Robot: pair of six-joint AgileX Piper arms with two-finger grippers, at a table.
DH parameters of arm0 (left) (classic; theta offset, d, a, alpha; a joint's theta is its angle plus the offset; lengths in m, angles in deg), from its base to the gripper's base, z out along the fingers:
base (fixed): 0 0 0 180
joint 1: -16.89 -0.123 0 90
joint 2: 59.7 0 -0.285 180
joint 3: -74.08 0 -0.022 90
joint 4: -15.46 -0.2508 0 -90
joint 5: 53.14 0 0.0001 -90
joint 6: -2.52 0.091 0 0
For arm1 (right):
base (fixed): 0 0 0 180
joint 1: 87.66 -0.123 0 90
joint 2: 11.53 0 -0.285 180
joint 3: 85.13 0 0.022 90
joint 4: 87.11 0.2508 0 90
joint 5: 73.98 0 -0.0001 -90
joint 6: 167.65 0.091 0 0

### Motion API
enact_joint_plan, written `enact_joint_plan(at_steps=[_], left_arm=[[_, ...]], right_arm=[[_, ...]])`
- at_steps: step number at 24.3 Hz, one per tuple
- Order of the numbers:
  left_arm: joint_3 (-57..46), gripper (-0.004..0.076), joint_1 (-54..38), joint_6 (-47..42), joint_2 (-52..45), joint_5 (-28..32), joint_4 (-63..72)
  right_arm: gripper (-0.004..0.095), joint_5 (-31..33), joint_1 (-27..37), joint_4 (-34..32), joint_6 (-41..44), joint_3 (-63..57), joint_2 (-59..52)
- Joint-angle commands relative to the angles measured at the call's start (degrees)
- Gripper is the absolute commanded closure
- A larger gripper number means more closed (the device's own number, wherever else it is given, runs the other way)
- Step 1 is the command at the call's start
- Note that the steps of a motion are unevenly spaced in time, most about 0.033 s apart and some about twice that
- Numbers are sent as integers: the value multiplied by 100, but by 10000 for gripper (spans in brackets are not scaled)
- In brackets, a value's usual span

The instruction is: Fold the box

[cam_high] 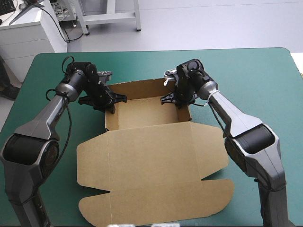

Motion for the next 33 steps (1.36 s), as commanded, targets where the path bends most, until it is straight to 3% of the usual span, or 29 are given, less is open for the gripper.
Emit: enact_joint_plan(at_steps=[1,4,6,12,17,25,27,28,30,33], left_arm=[[138,365,78,60,-269,107,476],[138,255,78,70,-269,107,476],[138,223,78,70,-269,107,476],[151,218,78,70,-269,13,449],[309,218,67,70,-269,-289,160],[1812,220,67,70,-703,-395,-93],[2098,252,67,70,-955,-395,-330],[2126,309,67,82,-1179,-395,-535],[2126,451,67,264,-1583,-405,-860],[2115,730,67,310,-2170,-405,-834]], right_arm=[[439,38,-52,-4,-87,168,-394],[407,38,-52,-181,-87,244,-419],[408,38,-52,-310,-87,323,-451],[408,38,-42,-1060,-87,672,-613],[408,38,-38,-1169,-122,692,-759],[408,38,-38,-1166,-580,692,-1545],[408,38,-16,-1145,-616,692,-1786],[414,38,-2,-1145,-504,680,-1939],[422,38,-2,-1130,-433,680,-2030],[422,38,-2,-1016,-433,670,-1986]])
